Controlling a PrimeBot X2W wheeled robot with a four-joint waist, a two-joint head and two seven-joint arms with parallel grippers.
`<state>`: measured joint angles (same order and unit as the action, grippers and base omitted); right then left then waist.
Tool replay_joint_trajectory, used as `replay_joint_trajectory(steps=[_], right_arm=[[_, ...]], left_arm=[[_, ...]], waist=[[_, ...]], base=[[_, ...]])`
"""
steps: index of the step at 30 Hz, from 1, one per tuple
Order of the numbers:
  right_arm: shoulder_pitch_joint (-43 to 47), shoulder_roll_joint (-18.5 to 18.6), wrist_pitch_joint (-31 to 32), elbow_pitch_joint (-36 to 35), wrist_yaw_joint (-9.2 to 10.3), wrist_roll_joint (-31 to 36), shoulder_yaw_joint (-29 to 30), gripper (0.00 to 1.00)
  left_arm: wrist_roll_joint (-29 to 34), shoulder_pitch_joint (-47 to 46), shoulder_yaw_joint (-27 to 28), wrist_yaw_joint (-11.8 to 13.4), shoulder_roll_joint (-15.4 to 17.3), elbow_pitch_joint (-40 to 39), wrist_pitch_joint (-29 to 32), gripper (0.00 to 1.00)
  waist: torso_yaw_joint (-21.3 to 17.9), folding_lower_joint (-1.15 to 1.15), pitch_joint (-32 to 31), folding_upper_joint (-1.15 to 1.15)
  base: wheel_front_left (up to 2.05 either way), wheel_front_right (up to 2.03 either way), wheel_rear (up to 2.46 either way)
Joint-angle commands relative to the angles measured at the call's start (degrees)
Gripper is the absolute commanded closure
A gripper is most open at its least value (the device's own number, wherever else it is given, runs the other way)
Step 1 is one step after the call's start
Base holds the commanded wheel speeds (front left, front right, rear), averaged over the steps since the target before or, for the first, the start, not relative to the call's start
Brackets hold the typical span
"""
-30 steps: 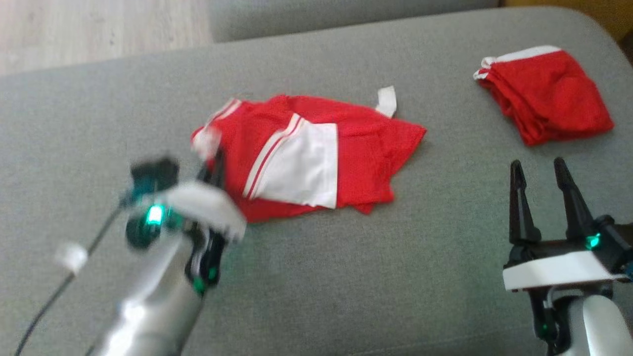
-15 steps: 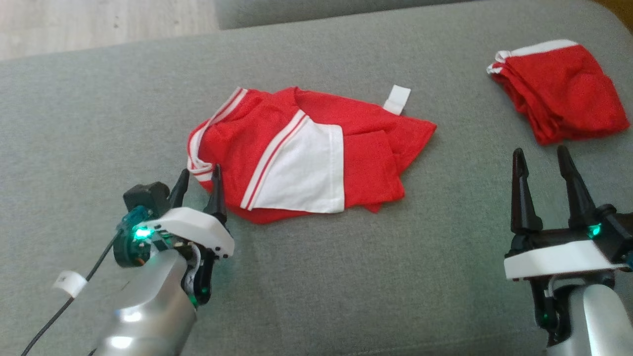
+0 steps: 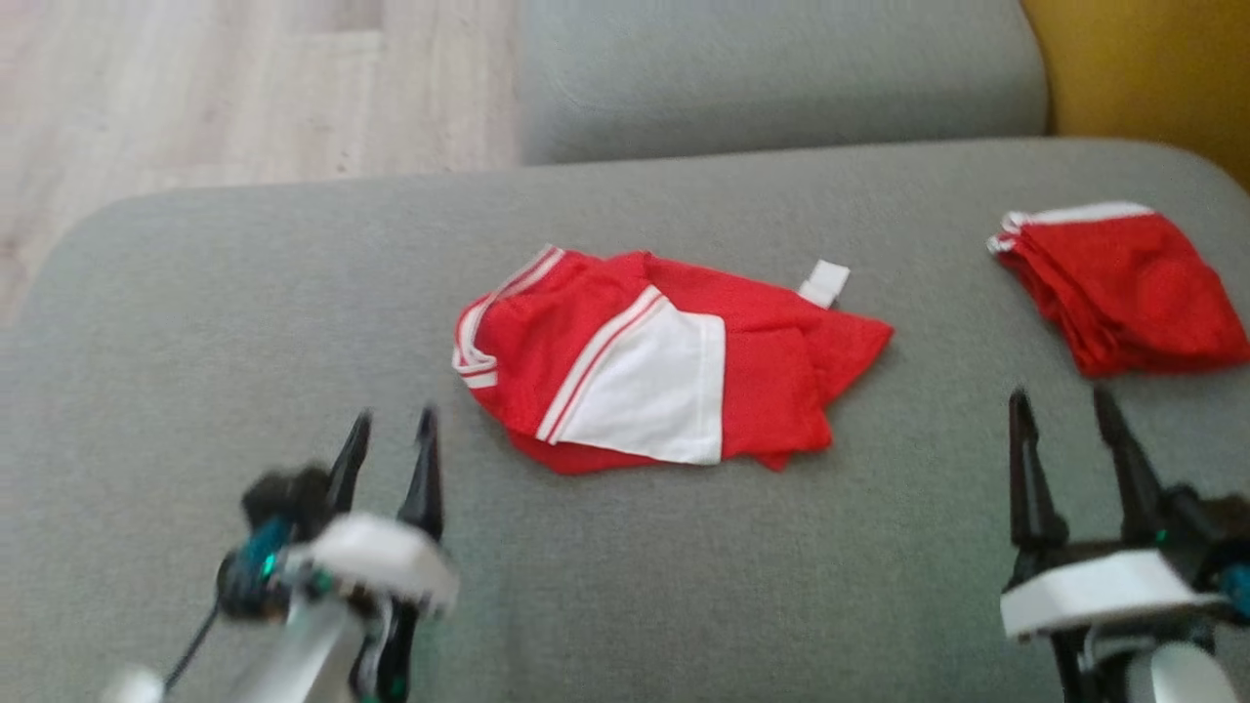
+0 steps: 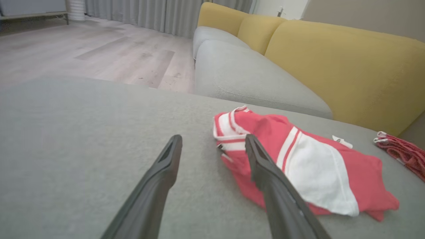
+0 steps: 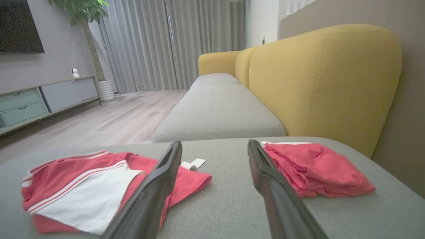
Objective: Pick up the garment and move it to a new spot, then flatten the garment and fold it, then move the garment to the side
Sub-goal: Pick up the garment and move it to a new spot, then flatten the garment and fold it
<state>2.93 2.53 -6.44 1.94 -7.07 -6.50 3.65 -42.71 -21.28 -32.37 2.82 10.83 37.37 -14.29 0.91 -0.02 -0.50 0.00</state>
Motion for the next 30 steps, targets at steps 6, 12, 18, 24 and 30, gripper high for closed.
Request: replay_joint_trajectory(steps=[6, 12, 18, 24, 30], right_arm=[[3.32, 0.34, -0.58, -0.32, -0.42, -0.12, -1.60, 0.00], [6.32, 0.34, -2.03, 1.46, -0.42, -1.49, -2.77, 0.00], [6.98, 0.34, -3.08, 3.36, -0.42, -2.21, -4.33, 0.00], [6.28, 0.34, -3.74, 5.42, -0.42, -2.00, -5.08, 0.00], [5.76, 0.34, -3.88, 6.39, -0.42, -1.58, -5.24, 0.00]], left_arm=[[4.76, 11.43, 5.24, 4.76, 5.91, -14.39, -0.70, 0.00], [7.69, 19.58, 5.49, 7.99, 9.03, -23.17, -0.70, 0.00], [6.82, 22.88, 6.46, 9.82, 9.52, -27.81, -0.51, 0.00], [6.21, 24.94, 6.42, 10.85, 9.88, -30.58, 0.44, 0.00], [5.81, 25.60, 6.62, 11.39, 10.34, -31.73, 0.98, 0.00]], waist=[[3.01, 0.02, -3.14, 0.00], [4.16, 0.02, -4.44, 0.00], [4.27, 0.02, -5.26, 0.00], [4.19, 0.02, -5.75, 0.00], [4.26, 0.02, -5.64, 0.00]], base=[[0.00, 0.00, 0.00], [0.00, 0.00, 0.00], [0.00, 0.00, 0.00], [0.00, 0.00, 0.00], [0.00, 0.00, 0.00]])
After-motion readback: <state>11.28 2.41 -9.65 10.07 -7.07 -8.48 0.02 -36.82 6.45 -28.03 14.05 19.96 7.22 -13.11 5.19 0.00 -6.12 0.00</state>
